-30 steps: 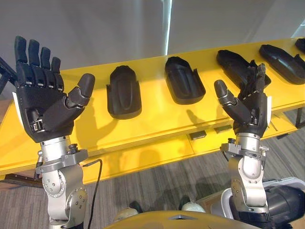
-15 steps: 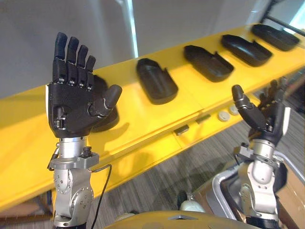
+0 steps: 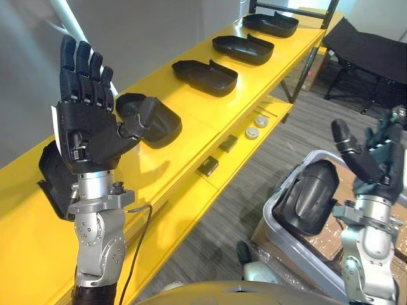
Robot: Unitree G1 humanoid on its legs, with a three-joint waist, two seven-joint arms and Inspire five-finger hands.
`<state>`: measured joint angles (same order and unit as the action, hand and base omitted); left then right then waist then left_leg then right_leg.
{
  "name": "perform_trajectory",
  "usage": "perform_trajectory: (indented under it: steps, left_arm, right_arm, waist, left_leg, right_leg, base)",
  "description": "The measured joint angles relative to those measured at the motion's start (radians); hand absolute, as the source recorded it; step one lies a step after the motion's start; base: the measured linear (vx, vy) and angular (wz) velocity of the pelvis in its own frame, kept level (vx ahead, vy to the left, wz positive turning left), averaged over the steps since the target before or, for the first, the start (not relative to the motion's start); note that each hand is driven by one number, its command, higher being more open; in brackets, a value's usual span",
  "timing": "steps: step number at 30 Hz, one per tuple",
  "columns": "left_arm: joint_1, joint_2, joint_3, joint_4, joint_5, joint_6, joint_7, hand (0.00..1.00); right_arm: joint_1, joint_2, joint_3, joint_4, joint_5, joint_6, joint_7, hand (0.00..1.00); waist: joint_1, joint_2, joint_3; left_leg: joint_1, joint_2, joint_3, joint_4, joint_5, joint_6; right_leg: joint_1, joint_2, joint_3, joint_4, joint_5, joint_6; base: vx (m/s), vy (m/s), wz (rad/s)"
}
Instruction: Walk over and take three plastic housings, then place them on the shelf
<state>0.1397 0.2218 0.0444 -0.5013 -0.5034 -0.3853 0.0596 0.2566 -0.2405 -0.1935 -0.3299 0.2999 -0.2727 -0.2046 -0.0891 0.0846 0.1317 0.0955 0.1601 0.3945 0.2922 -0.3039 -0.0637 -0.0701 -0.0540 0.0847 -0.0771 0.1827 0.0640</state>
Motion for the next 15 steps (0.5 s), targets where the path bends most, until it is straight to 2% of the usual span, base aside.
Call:
perform_trajectory:
  steps: [3, 4, 7, 9, 10, 11, 12, 13, 14, 15]
  left_arm:
    - [0.0, -0.01, -0.031, 0.0, -0.015, -0.004, 0.001, 1.0]
    - [0.001, -0.021, -0.051, 0.001, -0.051, -0.004, -0.007, 1.0]
    - [0.021, -0.056, -0.069, 0.0, -0.096, -0.004, -0.04, 1.0]
    - [0.04, -0.057, -0.078, 0.001, -0.12, -0.003, -0.064, 1.0]
    - [0.059, -0.057, -0.082, 0.001, -0.111, -0.004, -0.065, 1.0]
    - [0.066, -0.056, -0.085, 0.002, -0.102, -0.004, -0.058, 1.0]
    - [0.062, -0.058, -0.086, 0.012, -0.069, -0.001, -0.041, 1.0]
    - [0.053, -0.055, -0.086, 0.035, -0.045, -0.001, -0.034, 1.0]
    - [0.054, -0.052, -0.086, 0.039, -0.038, -0.001, -0.032, 1.0]
    - [0.056, -0.045, -0.081, 0.04, -0.041, -0.001, -0.031, 1.0]
  right_arm:
    - [-0.002, 0.003, 0.037, 0.009, -0.001, 0.002, 0.001, 1.0]
    - [-0.007, 0.011, 0.043, 0.025, -0.002, 0.002, 0.001, 1.0]
    - [-0.008, 0.051, 0.046, 0.044, -0.027, 0.007, -0.003, 1.0]
    - [0.001, 0.111, 0.051, 0.042, -0.02, 0.006, 0.011, 1.0]
    - [0.016, 0.135, 0.061, 0.034, -0.014, 0.006, 0.03, 1.0]
    - [0.019, 0.136, 0.071, 0.028, -0.001, 0.006, 0.04, 1.0]
    - [0.016, 0.125, 0.092, 0.021, 0.026, 0.005, 0.06, 1.0]
    - [0.004, 0.111, 0.116, 0.021, 0.037, 0.005, 0.064, 1.0]
    - [-0.007, 0.101, 0.128, 0.022, 0.041, 0.004, 0.063, 1.0]
    - [-0.042, 0.074, 0.167, 0.033, 0.032, -0.007, 0.046, 1.0]
  waist:
    - [0.018, 0.004, 0.006]
    - [0.024, 0.002, 0.018]
    - [0.03, -0.006, 0.059]
    - [0.033, -0.045, 0.093]
    - [0.037, -0.078, 0.107]
    - [0.037, -0.086, 0.113]
    - [0.04, -0.068, 0.13]
    - [0.029, -0.074, 0.129]
    - [0.029, -0.067, 0.13]
    - [0.033, -0.041, 0.133]
  left_leg:
    - [-0.004, -0.012, -0.036, 0.014, 0.006, -0.005]
    - [0.003, -0.012, -0.054, 0.029, 0.004, -0.005]
    - [0.045, -0.014, -0.067, 0.04, -0.006, 0.0]
    - [0.084, -0.037, -0.029, 0.04, -0.016, 0.006]
    - [0.092, -0.056, 0.013, 0.057, -0.023, 0.022]
    - [0.087, -0.059, 0.036, 0.067, -0.028, 0.031]
    - [0.063, -0.036, 0.087, 0.074, -0.022, 0.051]
    - [0.05, -0.039, 0.11, 0.065, -0.007, 0.071]
    - [0.047, -0.037, 0.122, 0.057, -0.003, 0.081]
    - [0.032, -0.017, 0.137, 0.053, 0.006, 0.089]
  right_leg:
    - [0.0, -0.017, -0.022, 0.032, -0.003, 0.014]
    - [-0.009, -0.018, -0.028, 0.087, -0.025, 0.024]
    - [-0.02, -0.013, -0.024, 0.189, -0.034, 0.02]
    - [-0.026, -0.025, -0.017, 0.227, -0.034, 0.021]
    - [-0.036, -0.043, -0.046, 0.223, -0.012, 0.045]
    - [-0.046, -0.048, -0.079, 0.208, 0.024, 0.048]
    - [-0.067, -0.067, -0.173, 0.2, 0.066, 0.062]
    - [-0.106, -0.119, -0.306, 0.377, -0.047, -0.038]
    - [-0.109, -0.143, -0.35, 0.45, -0.101, -0.058]
    - [-0.099, -0.18, -0.407, 0.559, -0.174, -0.071]
  base:
    - [-0.02, 0.055, 0.29]
    - [-0.02, 0.061, 0.16]
    - [-0.06, 0.076, -0.13]
    - [-0.24, 0.096, -0.63]
    - [-0.31, 0.073, -0.85]
    - [-0.41, 0.029, -1.08]
    - [-0.43, 0.019, -0.89]
    - [-0.41, 0.034, -0.73]
    - [-0.3, 0.071, -0.51]
    - [-0.22, 0.061, -0.45]
